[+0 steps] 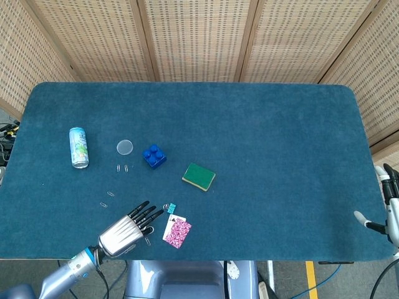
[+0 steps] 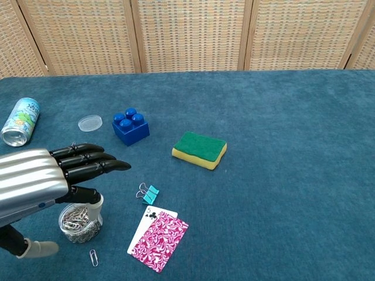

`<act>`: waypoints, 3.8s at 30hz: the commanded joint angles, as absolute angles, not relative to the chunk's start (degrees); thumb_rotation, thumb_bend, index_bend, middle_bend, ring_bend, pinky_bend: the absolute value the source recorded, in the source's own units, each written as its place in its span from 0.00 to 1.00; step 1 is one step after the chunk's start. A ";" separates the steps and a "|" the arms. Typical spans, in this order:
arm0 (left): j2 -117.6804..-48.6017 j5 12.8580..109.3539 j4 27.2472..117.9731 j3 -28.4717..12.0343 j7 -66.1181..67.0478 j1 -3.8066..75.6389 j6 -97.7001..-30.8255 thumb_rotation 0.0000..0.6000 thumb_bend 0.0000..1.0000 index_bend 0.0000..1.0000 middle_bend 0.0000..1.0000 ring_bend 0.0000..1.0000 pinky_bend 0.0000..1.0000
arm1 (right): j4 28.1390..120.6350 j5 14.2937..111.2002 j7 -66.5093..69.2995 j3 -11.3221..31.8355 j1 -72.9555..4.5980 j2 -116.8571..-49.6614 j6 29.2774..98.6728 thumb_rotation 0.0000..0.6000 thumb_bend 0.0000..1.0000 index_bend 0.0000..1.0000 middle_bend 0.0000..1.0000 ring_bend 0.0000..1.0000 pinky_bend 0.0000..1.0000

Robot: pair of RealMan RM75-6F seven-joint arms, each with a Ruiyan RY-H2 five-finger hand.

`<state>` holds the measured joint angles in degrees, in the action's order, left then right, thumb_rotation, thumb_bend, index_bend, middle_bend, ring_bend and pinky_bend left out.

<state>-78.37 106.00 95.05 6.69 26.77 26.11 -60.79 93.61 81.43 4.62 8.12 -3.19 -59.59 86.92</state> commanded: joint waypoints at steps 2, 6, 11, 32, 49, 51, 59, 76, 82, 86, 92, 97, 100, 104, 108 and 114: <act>-79.67 104.65 93.95 7.11 27.89 26.54 -58.80 1.00 0.24 0.46 0.00 0.00 0.00 | 93.66 81.42 4.71 8.09 -3.22 -59.55 86.83 1.00 0.00 0.00 0.00 0.00 0.00; -80.88 104.14 92.78 7.33 28.51 26.73 -58.12 1.00 0.26 0.48 0.00 0.00 0.00 | 93.68 81.40 4.73 8.09 -3.27 -59.52 86.73 1.00 0.00 0.00 0.00 0.00 0.00; -82.43 103.37 91.11 7.54 29.03 26.71 -57.63 1.00 0.29 0.49 0.00 0.00 0.00 | 93.72 81.35 4.75 8.07 -3.37 -59.49 86.49 1.00 0.00 0.00 0.00 0.00 0.00; -87.13 102.66 86.63 8.06 31.74 28.03 -56.32 1.00 0.32 0.52 0.00 0.00 0.00 | 93.59 80.88 5.27 8.14 -3.49 -59.33 86.04 1.00 0.00 0.00 0.00 0.00 0.00; -88.82 101.02 85.62 8.34 33.42 28.41 -55.69 1.00 0.33 0.52 0.00 0.00 0.00 | 93.47 80.98 5.95 8.12 -3.38 -59.16 86.20 1.00 0.00 0.00 0.00 0.00 0.00; -88.96 100.88 85.52 8.33 33.56 28.48 -55.66 1.00 0.33 0.52 0.00 0.00 0.00 | 93.47 80.95 5.92 8.14 -3.40 -59.16 86.17 1.00 0.00 0.00 0.00 0.00 0.00; -89.58 100.38 85.08 8.48 33.84 28.66 -55.44 1.00 0.38 0.55 0.00 0.00 0.00 | 93.51 81.04 5.99 8.10 -3.37 -59.13 86.24 1.00 0.00 0.00 0.00 0.00 0.00; -89.47 99.06 85.47 8.57 34.65 28.83 -55.60 1.00 0.41 0.60 0.00 0.00 0.00 | 93.56 81.22 6.24 8.05 -3.25 -59.06 86.46 1.00 0.00 0.00 0.00 0.00 0.00; -89.22 98.85 85.82 8.47 34.56 28.98 -55.82 1.00 0.41 0.61 0.00 0.00 0.00 | 93.56 81.17 6.25 8.03 -3.29 -59.03 86.33 1.00 0.00 0.00 0.00 0.00 0.00; -89.11 98.78 85.91 8.55 34.56 29.11 -55.80 1.00 0.42 0.63 0.00 0.00 0.00 | 93.59 81.12 6.22 8.05 -3.32 -59.01 86.28 1.00 0.00 0.00 0.00 0.00 0.00; -88.81 98.70 86.24 8.49 34.61 29.19 -56.15 1.00 0.47 0.65 0.00 0.00 0.00 | 93.59 81.17 6.11 8.03 -3.31 -59.07 86.33 1.00 0.00 0.00 0.00 0.00 0.00; -88.17 98.92 87.16 8.18 34.05 29.34 -56.99 1.00 0.49 0.66 0.00 0.00 0.00 | 93.57 81.16 6.13 8.04 -3.27 -59.07 86.40 1.00 0.00 0.00 0.00 0.00 0.00; -86.98 99.95 89.15 7.19 32.52 29.65 -59.27 1.00 0.49 0.66 0.00 0.00 0.00 | 93.58 81.10 6.09 8.05 -3.29 -59.08 86.36 1.00 0.00 0.00 0.00 0.00 0.00; -84.68 100.43 91.90 5.99 30.41 29.90 -61.67 1.00 0.50 0.66 0.00 0.00 0.00 | 93.63 81.14 6.02 8.04 -3.27 -59.11 86.41 1.00 0.00 0.00 0.00 0.00 0.00; -82.42 100.13 93.59 5.13 28.58 29.83 -63.29 1.00 0.50 0.66 0.00 0.00 0.00 | 93.65 81.19 6.00 8.01 -3.24 -59.09 86.46 1.00 0.00 0.00 0.00 0.00 0.00; -79.91 97.94 92.60 4.69 25.97 29.03 -64.18 1.00 0.50 0.66 0.00 0.00 0.00 | 93.81 81.33 5.85 7.93 -3.17 -59.07 86.58 1.00 0.00 0.00 0.00 0.00 0.00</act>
<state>-80.27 98.57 93.18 4.79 26.52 29.29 -64.16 93.80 81.32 5.86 7.95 -3.18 -59.05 86.58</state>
